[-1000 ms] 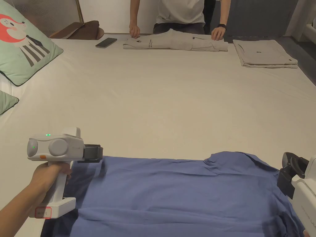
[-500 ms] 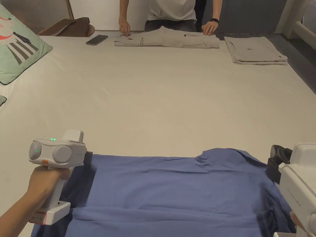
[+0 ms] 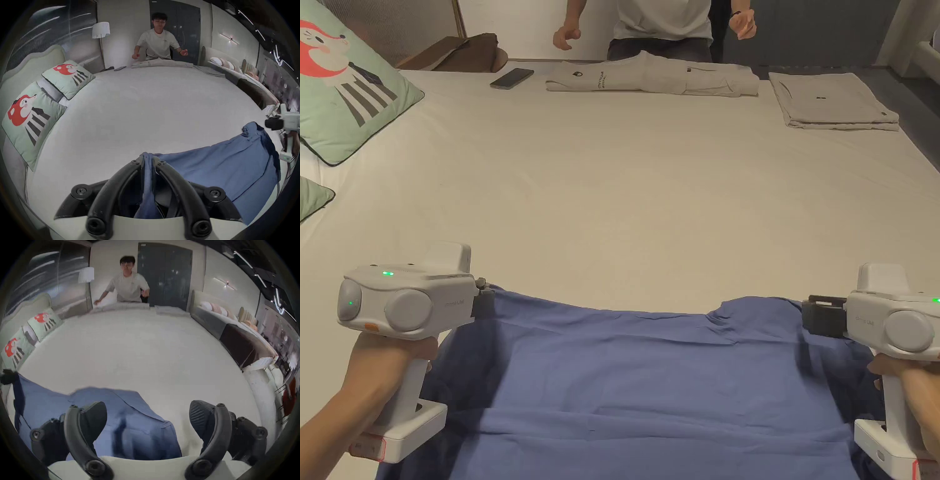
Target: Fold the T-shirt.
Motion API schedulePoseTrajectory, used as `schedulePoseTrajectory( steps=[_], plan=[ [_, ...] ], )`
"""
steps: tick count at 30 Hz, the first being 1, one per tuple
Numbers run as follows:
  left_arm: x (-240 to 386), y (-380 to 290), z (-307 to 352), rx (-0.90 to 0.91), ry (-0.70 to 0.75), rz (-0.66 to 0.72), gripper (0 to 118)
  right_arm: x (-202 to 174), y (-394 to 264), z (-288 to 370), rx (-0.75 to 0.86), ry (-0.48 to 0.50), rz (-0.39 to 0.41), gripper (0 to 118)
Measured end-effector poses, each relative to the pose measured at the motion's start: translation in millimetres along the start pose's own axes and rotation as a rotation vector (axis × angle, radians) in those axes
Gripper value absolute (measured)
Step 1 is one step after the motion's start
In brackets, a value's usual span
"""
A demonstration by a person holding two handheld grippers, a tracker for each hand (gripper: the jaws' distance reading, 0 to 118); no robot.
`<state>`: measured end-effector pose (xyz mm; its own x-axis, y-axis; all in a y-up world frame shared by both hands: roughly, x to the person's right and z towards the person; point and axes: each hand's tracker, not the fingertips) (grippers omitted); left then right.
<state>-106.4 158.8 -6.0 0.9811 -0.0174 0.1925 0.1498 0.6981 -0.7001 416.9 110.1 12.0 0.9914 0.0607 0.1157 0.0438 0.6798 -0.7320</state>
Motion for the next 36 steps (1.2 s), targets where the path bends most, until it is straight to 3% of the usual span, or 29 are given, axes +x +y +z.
schedulePoseTrajectory(
  steps=[4, 6, 8, 10, 11, 13, 17, 22, 30, 36],
  plan=[
    [-1, -2, -2, -0.003, 0.004, 0.001, 3, -2, -7, -23, -0.078, -0.016, 0.051, 98],
    [-3, -5, -4, -0.011, 0.005, 0.010, 3, 0, -9, -31, -0.092, -0.020, 0.031, 84],
    [-5, -8, -5, -0.015, 0.010, 0.015, 3, 0, -12, -32, -0.096, -0.019, 0.030, 59],
    [-4, -11, -4, -0.019, 0.013, 0.017, 3, 1, -13, -27, -0.083, 0.044, 0.004, 9],
    [-5, -12, -3, -0.021, 0.015, 0.020, 3, -1, -13, -22, -0.075, 0.036, 0.006, 3],
    [-5, -15, -2, -0.025, 0.018, 0.023, 3, -3, -14, -11, -0.044, -0.001, 0.067, 3],
    [-6, -23, 10, -0.007, 0.030, 0.043, 3, 3, -13, 26, 0.064, 0.020, 0.017, 3],
    [-10, -35, 33, 0.004, 0.042, 0.075, 3, 6, -16, 83, 0.128, 0.017, 0.052, 3],
    [-21, -71, 99, 0.067, 0.034, 0.146, 3, 19, -65, 185, 0.252, 0.107, -0.038, 2],
    [-27, -116, 130, 0.060, 0.013, 0.197, 3, 25, -113, 222, 0.245, 0.152, -0.078, 2]
  ],
)
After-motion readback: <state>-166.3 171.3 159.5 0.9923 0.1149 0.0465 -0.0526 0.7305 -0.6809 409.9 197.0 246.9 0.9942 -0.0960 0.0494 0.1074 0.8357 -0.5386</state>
